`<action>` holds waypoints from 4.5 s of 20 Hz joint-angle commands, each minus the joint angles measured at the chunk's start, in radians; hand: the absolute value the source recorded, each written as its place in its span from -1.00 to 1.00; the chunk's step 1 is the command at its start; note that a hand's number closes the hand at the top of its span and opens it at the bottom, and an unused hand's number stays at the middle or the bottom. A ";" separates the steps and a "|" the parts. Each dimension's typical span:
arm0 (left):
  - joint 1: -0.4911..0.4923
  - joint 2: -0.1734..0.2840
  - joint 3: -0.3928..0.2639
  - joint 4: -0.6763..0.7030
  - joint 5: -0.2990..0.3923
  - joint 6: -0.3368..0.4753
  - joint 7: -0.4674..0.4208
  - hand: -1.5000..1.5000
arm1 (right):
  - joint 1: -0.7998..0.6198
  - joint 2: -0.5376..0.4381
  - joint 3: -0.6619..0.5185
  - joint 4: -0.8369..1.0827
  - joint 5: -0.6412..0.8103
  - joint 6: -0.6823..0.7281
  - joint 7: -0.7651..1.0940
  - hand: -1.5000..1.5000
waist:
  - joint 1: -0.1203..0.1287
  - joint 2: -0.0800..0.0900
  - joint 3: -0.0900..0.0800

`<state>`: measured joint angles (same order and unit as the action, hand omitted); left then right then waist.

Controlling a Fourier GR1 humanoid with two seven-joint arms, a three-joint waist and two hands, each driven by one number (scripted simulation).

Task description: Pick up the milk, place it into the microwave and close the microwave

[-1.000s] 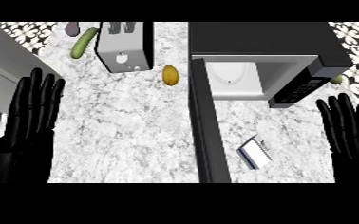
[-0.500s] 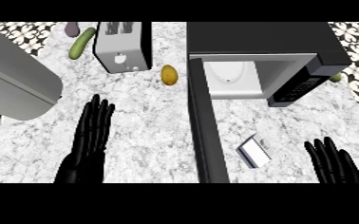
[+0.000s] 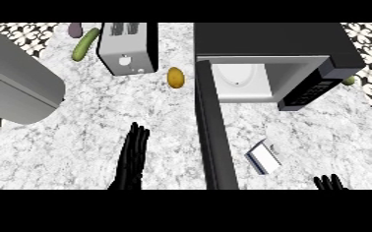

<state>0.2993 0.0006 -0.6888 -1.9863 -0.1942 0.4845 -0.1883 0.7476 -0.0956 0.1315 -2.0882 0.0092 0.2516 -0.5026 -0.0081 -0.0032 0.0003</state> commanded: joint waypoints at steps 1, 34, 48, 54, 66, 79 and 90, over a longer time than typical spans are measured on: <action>0.013 0.002 -0.042 0.007 -0.035 0.035 -0.030 -1.00 | -0.024 0.015 -0.011 0.122 0.036 -0.010 -0.079 -1.00 | 0.005 0.001 0.000; 0.149 0.208 -0.039 0.016 0.246 0.026 -0.279 -1.00 | -0.753 0.042 -0.290 1.207 0.143 -0.302 -0.466 -1.00 | 0.015 0.004 0.000; 0.217 0.320 0.049 -0.052 0.356 -0.052 -0.333 -1.00 | -0.969 -0.034 -0.373 1.597 0.185 -0.425 -0.608 1.00 | 0.022 0.006 0.001; 0.245 0.340 0.064 -0.046 0.402 -0.088 -0.361 -1.00 | -1.062 -0.131 -0.406 1.717 0.208 -0.438 -0.624 1.00 | 0.026 0.007 0.002; 0.256 0.370 0.139 -0.048 0.464 -0.127 -0.382 -1.00 | -1.053 -0.031 -0.379 1.624 0.131 -0.232 -0.693 1.00 | 0.012 0.002 0.000; 0.299 0.355 0.134 0.030 0.468 -0.163 -0.471 -1.00 | -1.080 0.070 -0.288 1.277 0.151 -0.436 -0.361 1.00 | 0.016 0.002 -0.001; 0.312 0.430 0.262 0.001 0.582 -0.266 -0.447 -1.00 | -1.227 -0.015 -0.302 1.275 0.179 -0.487 -0.117 1.00 | 0.021 0.004 0.000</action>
<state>0.6163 0.4043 -0.4848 -1.9945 0.3360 0.2669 -0.6334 -0.3985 -0.0768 -0.1521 -0.8757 0.1812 -0.2234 -0.6761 0.0088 -0.0005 -0.0002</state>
